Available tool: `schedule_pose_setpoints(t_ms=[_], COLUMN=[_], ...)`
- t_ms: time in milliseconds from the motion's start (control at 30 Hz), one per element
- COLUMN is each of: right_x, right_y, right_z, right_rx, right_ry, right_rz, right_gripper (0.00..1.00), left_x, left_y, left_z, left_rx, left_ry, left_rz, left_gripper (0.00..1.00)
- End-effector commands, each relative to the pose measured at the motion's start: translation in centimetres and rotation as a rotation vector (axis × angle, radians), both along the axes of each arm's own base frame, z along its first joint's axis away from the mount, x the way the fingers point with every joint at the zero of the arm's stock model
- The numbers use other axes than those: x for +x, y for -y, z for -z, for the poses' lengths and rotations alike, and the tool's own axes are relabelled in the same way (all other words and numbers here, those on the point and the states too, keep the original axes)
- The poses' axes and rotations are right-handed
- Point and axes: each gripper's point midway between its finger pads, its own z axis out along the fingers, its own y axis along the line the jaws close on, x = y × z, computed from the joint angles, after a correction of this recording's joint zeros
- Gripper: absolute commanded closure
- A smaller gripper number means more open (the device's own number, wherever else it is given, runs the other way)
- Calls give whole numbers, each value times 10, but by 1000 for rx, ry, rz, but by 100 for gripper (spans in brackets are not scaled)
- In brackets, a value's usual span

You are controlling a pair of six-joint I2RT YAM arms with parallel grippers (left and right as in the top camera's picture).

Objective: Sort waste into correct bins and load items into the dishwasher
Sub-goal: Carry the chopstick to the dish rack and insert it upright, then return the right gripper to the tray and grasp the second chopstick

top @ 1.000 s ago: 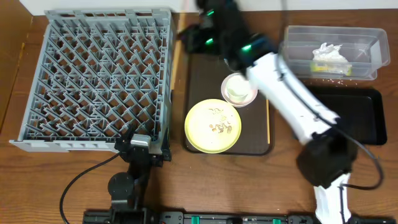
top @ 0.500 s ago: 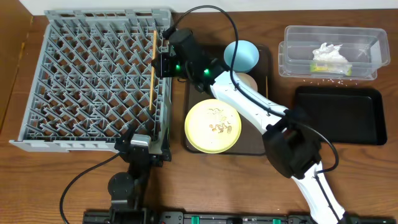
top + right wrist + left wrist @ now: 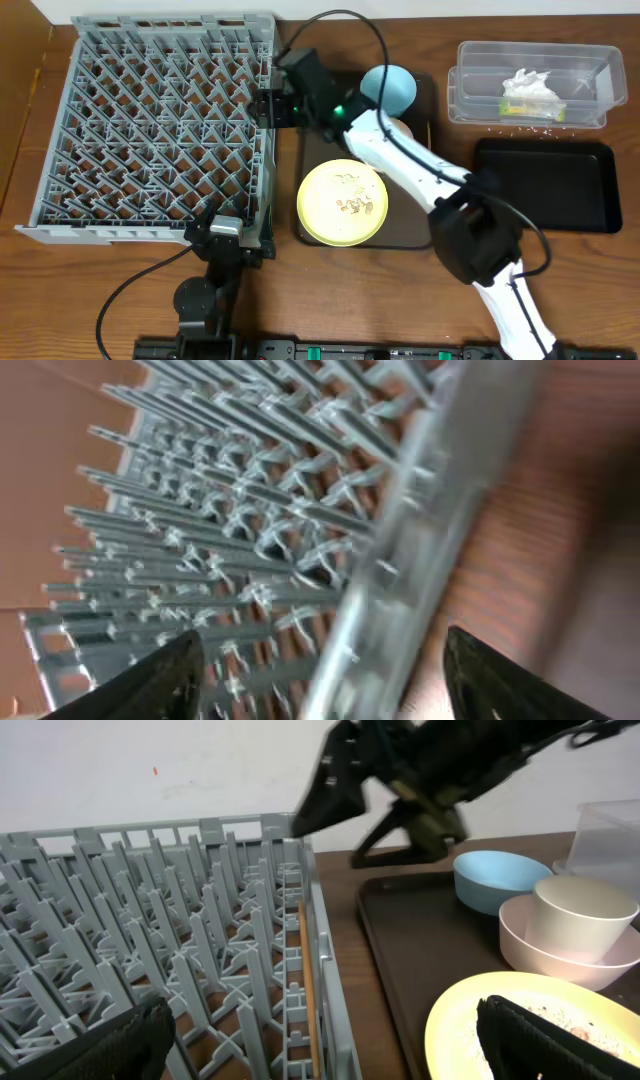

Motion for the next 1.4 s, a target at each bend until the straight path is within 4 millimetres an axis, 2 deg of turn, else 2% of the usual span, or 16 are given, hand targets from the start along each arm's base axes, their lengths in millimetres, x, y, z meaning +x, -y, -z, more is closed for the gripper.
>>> schedule_pose_setpoints(t_ms=[0,133,233,267,300,400,467,533,600,667,733,933,1067,1367], right_x=[17,8,-5,-10,-17,-35,-44,-51,-58,-65,-72,-83,-87,-84], right_y=[63,142,217,237,256,298,317,323,325,323,317,315,311,310], right_z=[-93,-109,-102,-97,-91,-68,-52,-32,-11,12,34,84,102,125], right_rx=[-14,-181,-370,-423,-477,-619,-687,-717,-732,-732,-712,-711,-694,-674], right_ry=[137,102,6,-30,-74,-196,-254,-300,-338,-374,-401,-391,-377,-337], right_rz=[61,127,256,287,313,359,374,356,337,313,266,177,134,144], right_gripper=[24,14,4,2,4,18,18,19,23,41,54,77,79,75], left_x=[-1,-1,-1,-1,-1,-1,-1,-1,-1,-1,-1,-1,-1,-1], left_y=[5,5,5,5,5,5,5,5,5,5,5,5,5,5], left_z=[15,15,15,15,15,15,15,15,15,15,15,15,15,15], left_rx=[6,6,6,6,6,6,6,6,6,6,6,6,6,6], left_ry=[-39,-39,-39,-39,-39,-39,-39,-39,-39,-39,-39,-39,-39,-39], left_rz=[28,28,28,28,28,28,28,28,28,28,28,28,28,28], left_gripper=[2,2,2,2,2,2,2,2,2,2,2,2,2,2])
